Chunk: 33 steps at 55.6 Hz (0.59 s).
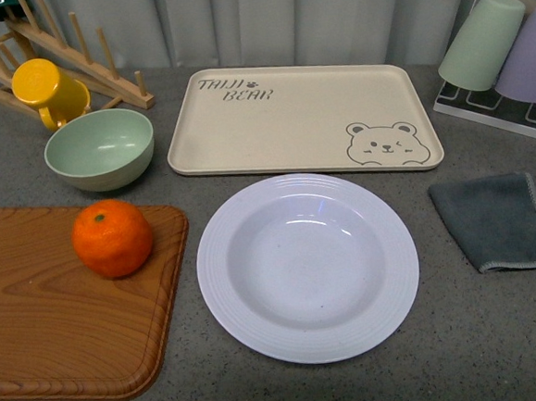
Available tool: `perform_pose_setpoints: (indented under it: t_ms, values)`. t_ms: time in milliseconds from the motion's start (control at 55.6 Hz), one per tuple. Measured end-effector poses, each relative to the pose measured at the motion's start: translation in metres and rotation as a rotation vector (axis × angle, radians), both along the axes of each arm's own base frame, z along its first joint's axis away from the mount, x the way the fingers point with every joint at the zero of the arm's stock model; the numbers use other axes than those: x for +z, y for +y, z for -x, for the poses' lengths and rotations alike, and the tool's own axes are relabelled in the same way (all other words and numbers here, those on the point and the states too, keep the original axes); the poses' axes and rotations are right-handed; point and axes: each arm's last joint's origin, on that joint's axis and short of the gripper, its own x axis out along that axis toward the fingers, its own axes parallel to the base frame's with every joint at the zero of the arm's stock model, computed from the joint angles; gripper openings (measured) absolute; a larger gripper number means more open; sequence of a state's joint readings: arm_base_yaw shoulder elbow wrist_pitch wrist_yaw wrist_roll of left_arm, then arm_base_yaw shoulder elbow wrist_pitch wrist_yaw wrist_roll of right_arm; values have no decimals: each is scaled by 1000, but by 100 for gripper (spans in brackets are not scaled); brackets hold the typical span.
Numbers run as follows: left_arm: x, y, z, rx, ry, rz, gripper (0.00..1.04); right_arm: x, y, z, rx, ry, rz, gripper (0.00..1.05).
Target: Place orange and plate with both arms
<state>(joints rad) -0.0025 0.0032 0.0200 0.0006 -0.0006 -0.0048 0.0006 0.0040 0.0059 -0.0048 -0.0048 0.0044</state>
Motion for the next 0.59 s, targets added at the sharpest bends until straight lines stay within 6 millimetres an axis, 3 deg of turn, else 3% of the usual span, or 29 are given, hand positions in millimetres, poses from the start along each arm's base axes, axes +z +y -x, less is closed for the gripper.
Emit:
perform_pose_setpoints:
  t_ms: [593]
  values:
    - [0,0,0,0,0,0,98,0,0,0,0,0,0,96]
